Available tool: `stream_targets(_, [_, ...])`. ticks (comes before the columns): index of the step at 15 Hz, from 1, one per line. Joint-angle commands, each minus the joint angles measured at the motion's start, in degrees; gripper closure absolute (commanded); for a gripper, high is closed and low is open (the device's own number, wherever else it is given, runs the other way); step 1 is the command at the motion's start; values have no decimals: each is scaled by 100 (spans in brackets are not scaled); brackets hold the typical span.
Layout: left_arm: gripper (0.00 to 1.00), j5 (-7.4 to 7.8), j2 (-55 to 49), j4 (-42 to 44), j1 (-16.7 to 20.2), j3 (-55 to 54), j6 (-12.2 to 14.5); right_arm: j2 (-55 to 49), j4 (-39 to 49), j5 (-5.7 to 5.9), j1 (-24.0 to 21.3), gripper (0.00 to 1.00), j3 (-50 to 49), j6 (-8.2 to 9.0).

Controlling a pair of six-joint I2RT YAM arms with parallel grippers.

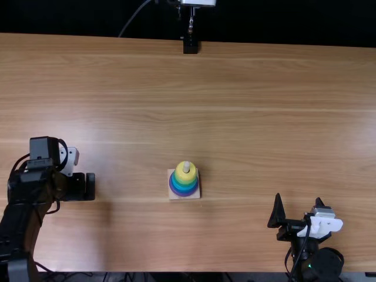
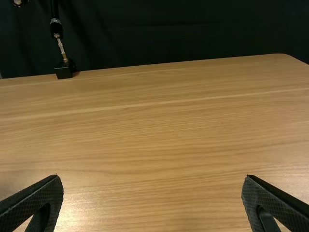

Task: Build the Hanoi tower: stack the rings onto the peg from bottom to top in this color order: purple, dark blue, light blue, dark green, light green, yellow, orange.

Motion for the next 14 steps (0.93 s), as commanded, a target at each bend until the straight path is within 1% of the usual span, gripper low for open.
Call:
stream_targets(1, [0, 71, 131, -8, 98, 152, 135, -106, -397, 79, -55, 0, -364, -5])
stream_targets(14, [0, 71, 395, -40, 89, 108, 135, -106, -397, 79, -55, 0, -364, -5])
